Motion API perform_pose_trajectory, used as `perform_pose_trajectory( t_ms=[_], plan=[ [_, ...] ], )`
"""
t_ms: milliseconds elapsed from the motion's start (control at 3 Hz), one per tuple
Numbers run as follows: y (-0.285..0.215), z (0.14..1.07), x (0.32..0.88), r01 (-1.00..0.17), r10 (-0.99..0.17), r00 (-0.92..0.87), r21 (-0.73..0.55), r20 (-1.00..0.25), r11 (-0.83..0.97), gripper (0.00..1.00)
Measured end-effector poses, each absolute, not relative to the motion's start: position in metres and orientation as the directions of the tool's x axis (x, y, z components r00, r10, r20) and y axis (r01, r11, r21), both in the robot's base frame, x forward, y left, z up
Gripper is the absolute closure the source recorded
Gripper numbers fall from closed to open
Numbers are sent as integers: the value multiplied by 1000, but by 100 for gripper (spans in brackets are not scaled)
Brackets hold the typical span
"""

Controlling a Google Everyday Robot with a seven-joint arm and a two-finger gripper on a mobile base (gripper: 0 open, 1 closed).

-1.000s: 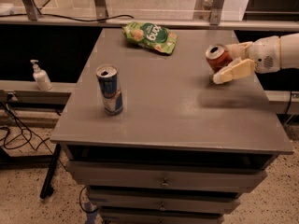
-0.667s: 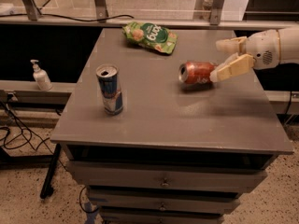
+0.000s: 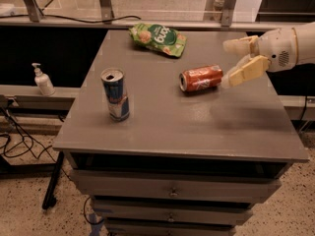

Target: Knock coke can over

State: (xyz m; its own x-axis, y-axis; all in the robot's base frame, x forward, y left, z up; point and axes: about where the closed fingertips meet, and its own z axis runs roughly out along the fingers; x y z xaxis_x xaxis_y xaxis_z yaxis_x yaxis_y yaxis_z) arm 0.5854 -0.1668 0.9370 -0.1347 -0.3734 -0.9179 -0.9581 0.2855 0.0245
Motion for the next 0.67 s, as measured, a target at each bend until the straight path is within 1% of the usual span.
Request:
perform_pose_trajectory(
  t_ms=[667],
  plan=[
    [-190,934,590,-941,-389,-114,-26,-914,338,0]
  ],
)
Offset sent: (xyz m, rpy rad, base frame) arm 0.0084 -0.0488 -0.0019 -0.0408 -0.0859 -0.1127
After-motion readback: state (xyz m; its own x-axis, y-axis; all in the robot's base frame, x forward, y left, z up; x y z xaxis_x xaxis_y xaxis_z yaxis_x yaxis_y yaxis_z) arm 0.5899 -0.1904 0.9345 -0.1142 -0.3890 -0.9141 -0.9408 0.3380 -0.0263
